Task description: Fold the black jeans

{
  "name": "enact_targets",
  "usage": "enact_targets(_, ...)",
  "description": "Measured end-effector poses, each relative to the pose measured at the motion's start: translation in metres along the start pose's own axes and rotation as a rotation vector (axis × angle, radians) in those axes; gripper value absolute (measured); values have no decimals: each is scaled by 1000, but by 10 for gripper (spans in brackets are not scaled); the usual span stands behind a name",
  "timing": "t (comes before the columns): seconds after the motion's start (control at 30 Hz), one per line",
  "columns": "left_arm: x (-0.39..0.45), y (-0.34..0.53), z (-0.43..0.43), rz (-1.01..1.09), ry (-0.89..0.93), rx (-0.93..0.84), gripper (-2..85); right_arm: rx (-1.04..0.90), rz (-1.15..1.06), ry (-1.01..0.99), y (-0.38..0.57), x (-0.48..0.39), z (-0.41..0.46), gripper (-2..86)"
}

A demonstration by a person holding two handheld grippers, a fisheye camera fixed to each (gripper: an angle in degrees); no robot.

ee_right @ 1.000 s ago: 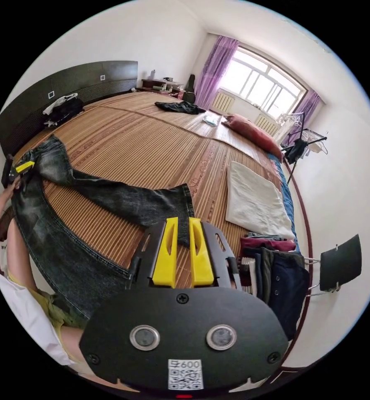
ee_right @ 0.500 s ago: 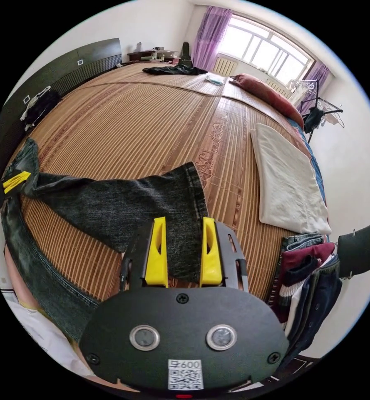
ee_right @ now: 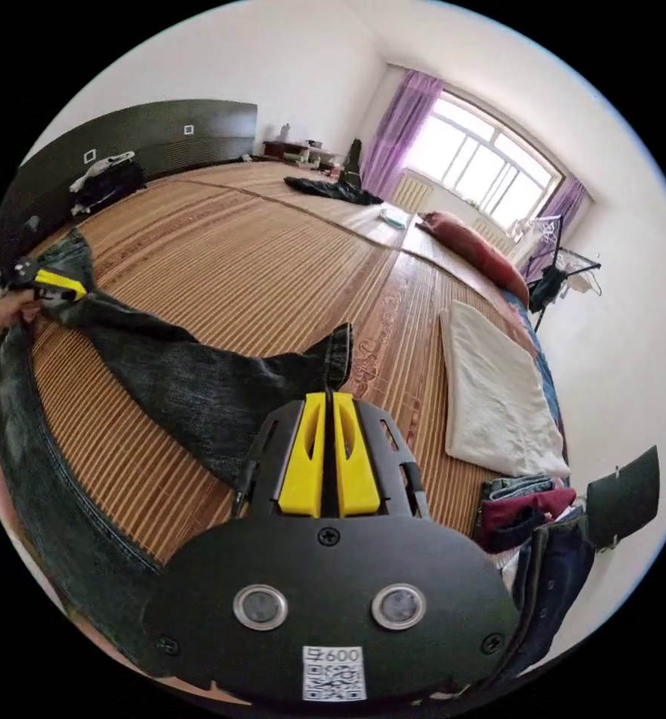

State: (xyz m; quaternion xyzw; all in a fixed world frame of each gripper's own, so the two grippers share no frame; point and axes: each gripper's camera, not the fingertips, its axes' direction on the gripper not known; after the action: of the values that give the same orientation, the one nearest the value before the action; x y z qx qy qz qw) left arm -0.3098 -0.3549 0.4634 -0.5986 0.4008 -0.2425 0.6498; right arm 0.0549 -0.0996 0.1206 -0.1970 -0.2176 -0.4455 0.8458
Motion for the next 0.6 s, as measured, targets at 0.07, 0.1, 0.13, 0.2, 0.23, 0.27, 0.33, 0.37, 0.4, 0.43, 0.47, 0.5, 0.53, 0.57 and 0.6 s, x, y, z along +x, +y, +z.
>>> enact_targets(0.07,-15,-19,-1,-134,5,7,6,224,-127,-69,43,-2,-72,-8)
enact_targets(0.1,-19,-28,0,-169,-11,5,6,332,-187,-134,73,3,-116,-8)
enact_targets(0.13,-20,-32,1,-175,-17,1,6,387,-197,-222,98,14,-153,-8)
enact_targets(0.2,-21,-47,0,-189,-43,-5,6,455,-195,-304,131,28,-200,-8)
enact_targets(0.23,-22,-55,-6,-219,-101,-3,6,505,-212,-312,152,35,-229,-8)
enact_targets(0.27,-22,-62,-17,-237,-199,16,6,522,-217,-303,161,38,-242,-8)
enact_targets(0.33,-22,-71,-32,-219,-296,36,6,423,-255,-203,179,45,-265,-8)
enact_targets(0.37,-20,-73,-39,-185,-319,36,6,346,-269,-184,180,44,-263,-8)
enact_targets(0.4,-18,-73,-42,-167,-326,37,6,172,-284,-157,179,42,-252,-8)
enact_targets(0.43,-14,-69,-50,-153,-337,41,6,22,-289,-131,178,39,-240,-8)
enact_targets(0.47,-9,-61,-58,-138,-324,54,6,-16,-282,-122,179,40,-238,-7)
enact_targets(0.5,-4,-49,-67,-117,-298,70,7,-19,-268,-130,181,42,-242,-7)
enact_targets(0.53,-2,-42,-71,-109,-285,77,7,47,-237,-142,182,48,-255,-7)
enact_targets(0.57,1,-27,-78,-99,-264,85,7,91,-215,-138,183,52,-263,-7)
enact_targets(0.6,2,-19,-81,-92,-254,83,7,206,-161,-122,183,61,-281,-7)
